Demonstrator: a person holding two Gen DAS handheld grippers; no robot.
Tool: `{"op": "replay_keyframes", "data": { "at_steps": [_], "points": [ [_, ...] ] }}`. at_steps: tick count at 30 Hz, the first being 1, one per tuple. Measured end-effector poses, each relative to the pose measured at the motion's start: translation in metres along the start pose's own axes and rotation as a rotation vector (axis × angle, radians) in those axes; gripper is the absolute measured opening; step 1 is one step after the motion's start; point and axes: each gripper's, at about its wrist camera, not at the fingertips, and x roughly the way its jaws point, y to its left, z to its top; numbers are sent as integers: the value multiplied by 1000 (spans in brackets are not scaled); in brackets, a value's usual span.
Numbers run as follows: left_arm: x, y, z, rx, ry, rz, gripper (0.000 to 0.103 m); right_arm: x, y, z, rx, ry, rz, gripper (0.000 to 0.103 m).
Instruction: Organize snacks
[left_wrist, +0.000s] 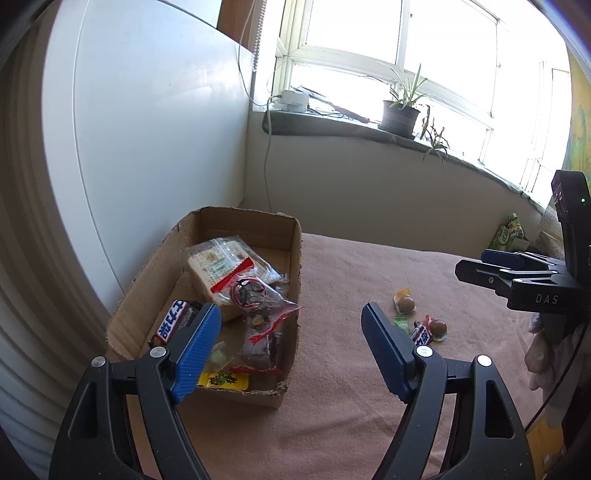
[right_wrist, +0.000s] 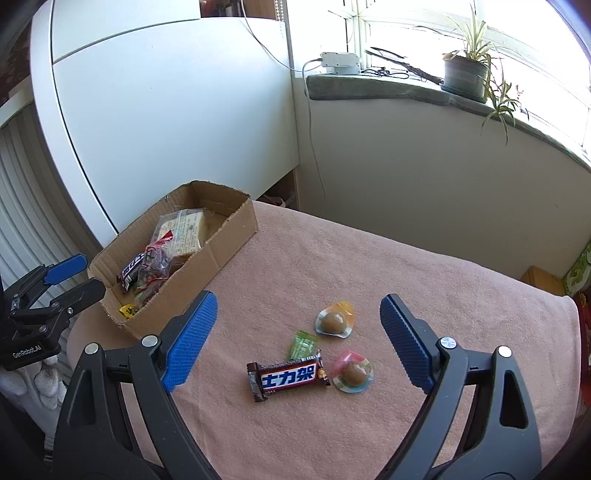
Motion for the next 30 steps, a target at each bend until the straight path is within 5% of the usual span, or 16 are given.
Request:
{"op": "replay_keyframes", "data": {
  "at_steps": [11,14,19,30],
  "points": [
    [23,-49,-11,70,63,-85,79,3,-51,-33,54,61,-9,92],
    [29,-60,-13,90,77,-113,76,7,-54,-43,38,79,12,80],
    [42,-79,-18,132,121,-164,58,16,-54,-54,5,119,53,53],
    [72,-111,-30,240,203,-196,55,50,-49,-62,-81,191,45,39]
  ]
}}
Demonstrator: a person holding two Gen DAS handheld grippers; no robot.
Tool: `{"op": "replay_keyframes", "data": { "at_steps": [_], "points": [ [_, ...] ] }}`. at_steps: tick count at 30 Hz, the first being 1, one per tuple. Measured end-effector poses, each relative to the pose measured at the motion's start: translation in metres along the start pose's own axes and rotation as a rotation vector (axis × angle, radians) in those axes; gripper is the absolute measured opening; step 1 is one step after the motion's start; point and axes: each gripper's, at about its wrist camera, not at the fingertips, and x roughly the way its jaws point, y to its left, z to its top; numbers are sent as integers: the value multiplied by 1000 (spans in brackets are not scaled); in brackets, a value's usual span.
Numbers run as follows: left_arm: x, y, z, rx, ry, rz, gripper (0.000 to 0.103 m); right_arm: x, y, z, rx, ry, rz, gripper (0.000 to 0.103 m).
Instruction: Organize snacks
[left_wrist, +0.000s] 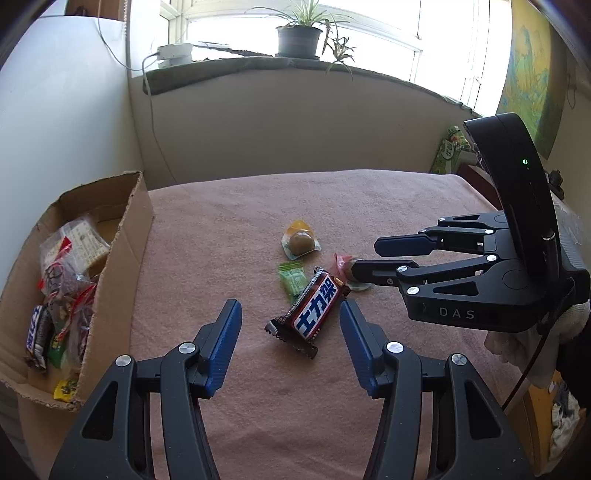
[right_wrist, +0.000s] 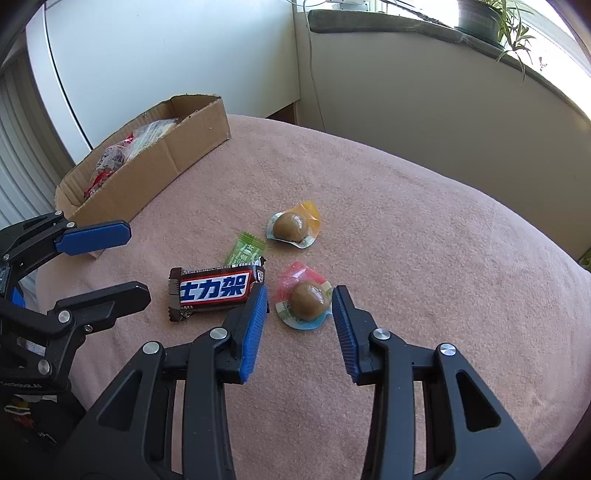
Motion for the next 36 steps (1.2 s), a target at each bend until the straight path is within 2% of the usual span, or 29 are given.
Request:
{"op": "replay_keyframes", "data": {
  "at_steps": [3,6,22,23,25,27,36],
  "points": [
    [8,-2,3,18,15,-7,55,8,-1,2,-9,14,3,38],
    [15,-4,3,40,30,-4,54,15,-4,4,-12,30,13,32],
    [56,-13,6,95,113,-29,54,26,-7,1,-20,55,15,32],
    [57,-13,5,94,118,-35,51,26,-7,1,-19,54,17,32],
    [60,-10,7,80,118,-50,37,25,-7,1,-16,52,19,31],
    [60,-8,8,65,114,-47,27,24,-8,0,-17,48,18,31],
    [51,-2,5,16,92,-47,27,17,-6,-3,-15,30,15,27]
  ]
}}
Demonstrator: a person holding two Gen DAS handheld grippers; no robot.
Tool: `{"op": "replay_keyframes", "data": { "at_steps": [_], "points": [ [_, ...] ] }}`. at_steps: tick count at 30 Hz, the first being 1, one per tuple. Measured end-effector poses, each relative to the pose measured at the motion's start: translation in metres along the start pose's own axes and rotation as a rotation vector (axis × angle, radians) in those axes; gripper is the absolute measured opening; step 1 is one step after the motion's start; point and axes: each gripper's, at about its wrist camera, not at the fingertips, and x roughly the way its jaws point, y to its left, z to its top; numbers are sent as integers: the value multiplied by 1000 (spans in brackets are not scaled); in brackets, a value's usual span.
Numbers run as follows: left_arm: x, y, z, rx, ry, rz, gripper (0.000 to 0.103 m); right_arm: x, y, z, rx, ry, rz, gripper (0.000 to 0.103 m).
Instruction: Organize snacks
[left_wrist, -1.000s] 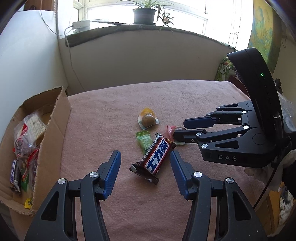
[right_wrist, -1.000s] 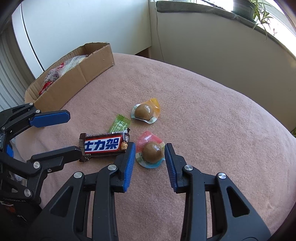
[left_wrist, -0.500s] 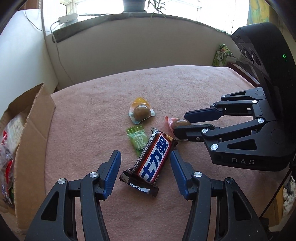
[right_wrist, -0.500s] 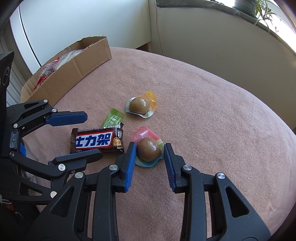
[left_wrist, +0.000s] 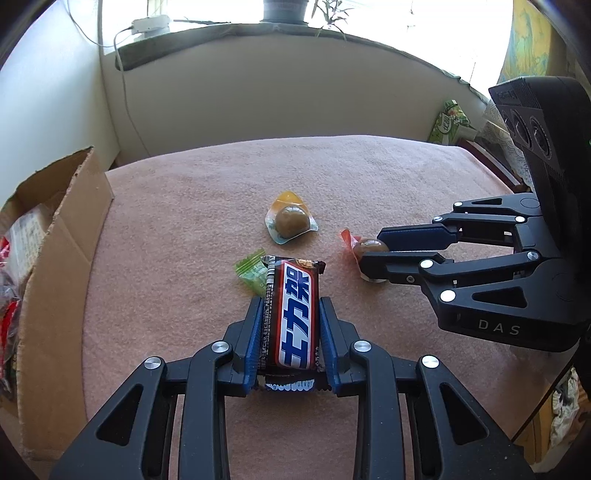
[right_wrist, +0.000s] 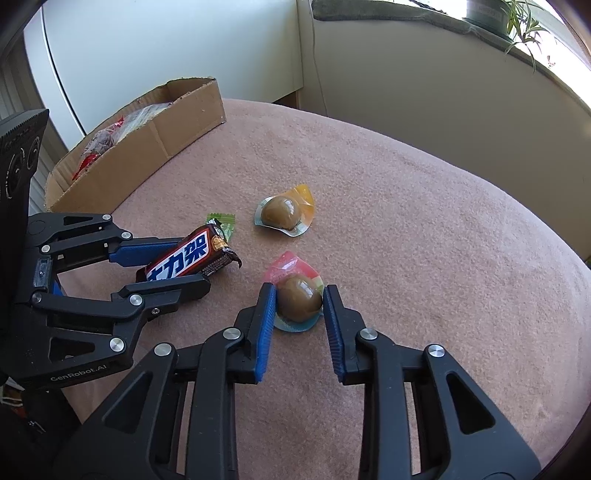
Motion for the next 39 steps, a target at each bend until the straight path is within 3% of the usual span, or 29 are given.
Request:
{"op": "replay_keyframes", "data": {
  "at_steps": [18,28,39],
  "points": [
    [-69,32,-9,-96,-141,23,27,-48,17,13,5,-104,3,27],
    [-108,69,-14,-154,-213,87,27,-55,49,50,-38,-164,33,27],
    [-134,119,-26,-245,-250,175,27,-35,85,97,-100,-181,63,27]
  ]
}}
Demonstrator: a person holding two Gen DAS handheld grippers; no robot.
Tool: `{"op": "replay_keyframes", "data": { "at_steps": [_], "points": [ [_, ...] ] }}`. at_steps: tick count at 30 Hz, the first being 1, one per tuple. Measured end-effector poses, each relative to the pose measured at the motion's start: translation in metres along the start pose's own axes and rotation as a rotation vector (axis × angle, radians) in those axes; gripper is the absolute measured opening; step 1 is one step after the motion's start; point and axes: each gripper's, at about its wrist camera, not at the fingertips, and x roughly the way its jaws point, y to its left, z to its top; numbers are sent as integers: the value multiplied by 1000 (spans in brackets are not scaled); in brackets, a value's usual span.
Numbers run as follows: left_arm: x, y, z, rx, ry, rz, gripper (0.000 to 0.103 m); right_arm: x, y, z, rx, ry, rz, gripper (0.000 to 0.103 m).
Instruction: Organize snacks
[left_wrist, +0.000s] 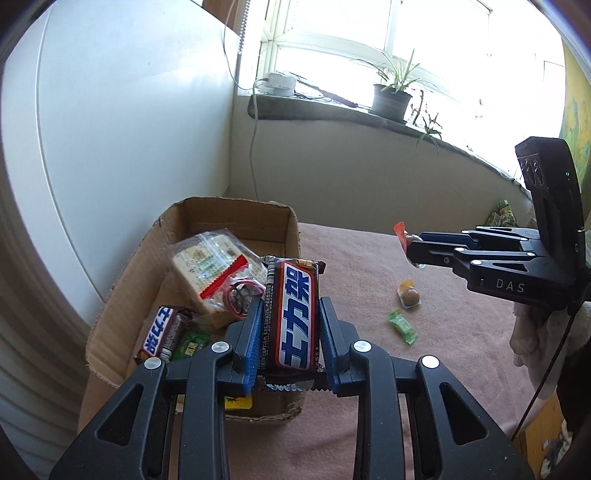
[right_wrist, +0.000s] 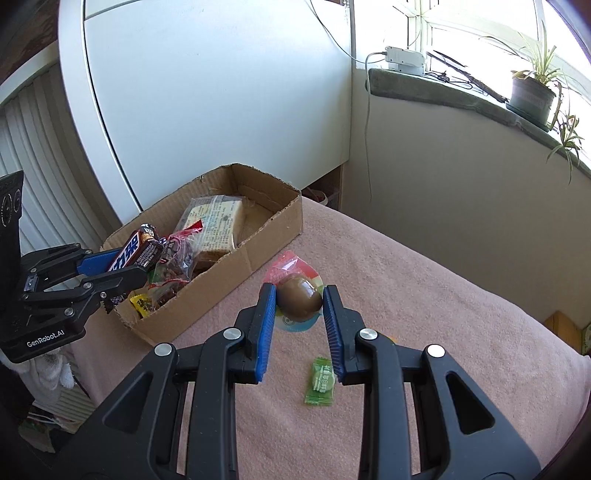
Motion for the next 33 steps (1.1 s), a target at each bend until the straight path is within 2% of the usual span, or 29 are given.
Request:
{"op": "replay_keyframes", "data": {
  "at_steps": [16,33],
  "points": [
    [2,51,3,-59,9,71,27,60,31,56,-61,19,32,27],
    [15,69,4,-85,38,88,27,115,47,76,-79,73,76,27]
  ]
}}
